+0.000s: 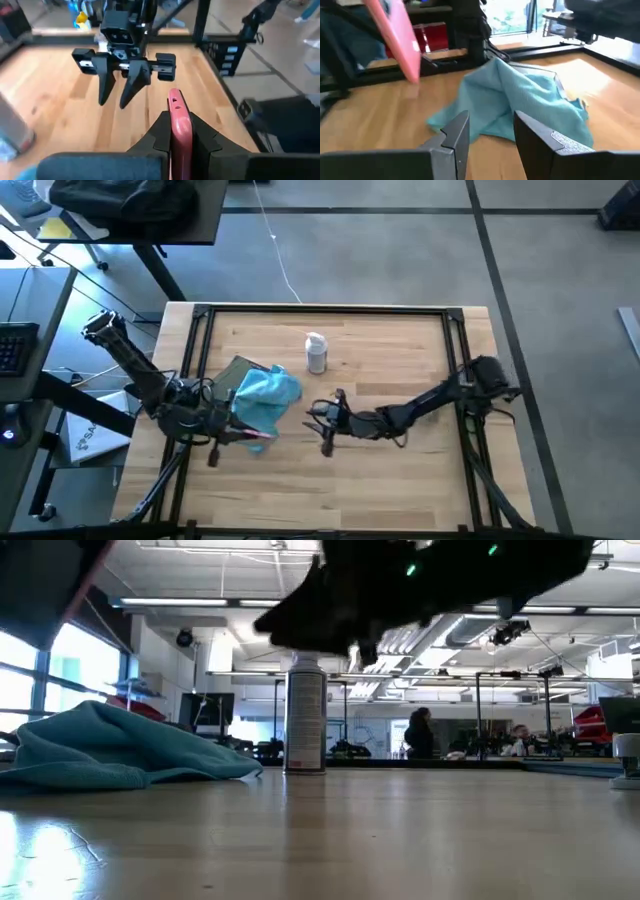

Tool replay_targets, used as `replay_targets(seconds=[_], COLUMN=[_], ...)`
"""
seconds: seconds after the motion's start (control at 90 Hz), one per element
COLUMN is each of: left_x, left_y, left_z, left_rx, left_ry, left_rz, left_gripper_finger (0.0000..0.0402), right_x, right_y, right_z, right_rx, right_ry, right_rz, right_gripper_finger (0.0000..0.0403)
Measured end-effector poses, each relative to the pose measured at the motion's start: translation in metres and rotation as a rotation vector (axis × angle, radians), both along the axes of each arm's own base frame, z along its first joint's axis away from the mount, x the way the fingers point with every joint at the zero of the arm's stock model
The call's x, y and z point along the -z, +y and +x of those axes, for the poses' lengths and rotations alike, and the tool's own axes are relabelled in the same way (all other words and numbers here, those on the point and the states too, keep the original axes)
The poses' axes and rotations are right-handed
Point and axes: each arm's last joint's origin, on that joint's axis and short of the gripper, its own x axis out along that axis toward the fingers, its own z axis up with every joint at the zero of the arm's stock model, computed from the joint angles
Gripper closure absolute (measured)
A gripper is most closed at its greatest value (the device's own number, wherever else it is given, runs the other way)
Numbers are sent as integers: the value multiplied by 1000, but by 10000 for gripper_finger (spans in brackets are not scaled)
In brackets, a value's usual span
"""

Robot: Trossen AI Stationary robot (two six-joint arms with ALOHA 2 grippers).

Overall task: Apply microfiber cloth
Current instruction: Wipe the cellphone with the microfiber towel

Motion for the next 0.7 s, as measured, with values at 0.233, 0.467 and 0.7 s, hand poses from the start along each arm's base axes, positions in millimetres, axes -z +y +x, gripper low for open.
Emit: replay_targets(seconds=[0.233, 0.467, 0.7], left_x=[10, 10, 10], left_y=[8, 7, 7], left_z=[-10, -9, -9], left_rx=[-36, -35, -49], left_ry=[132, 130, 126], left_rz=[-40, -43, -60], left_gripper_finger=[392, 391, 391], right_x=[36, 55, 70], right_y=[-6, -25, -45], right_z=[59, 108, 122], right_rx=[113, 244, 296], right_ry=[73, 145, 219], right_rz=[-62, -105, -85], right_gripper_finger=[284, 284, 285])
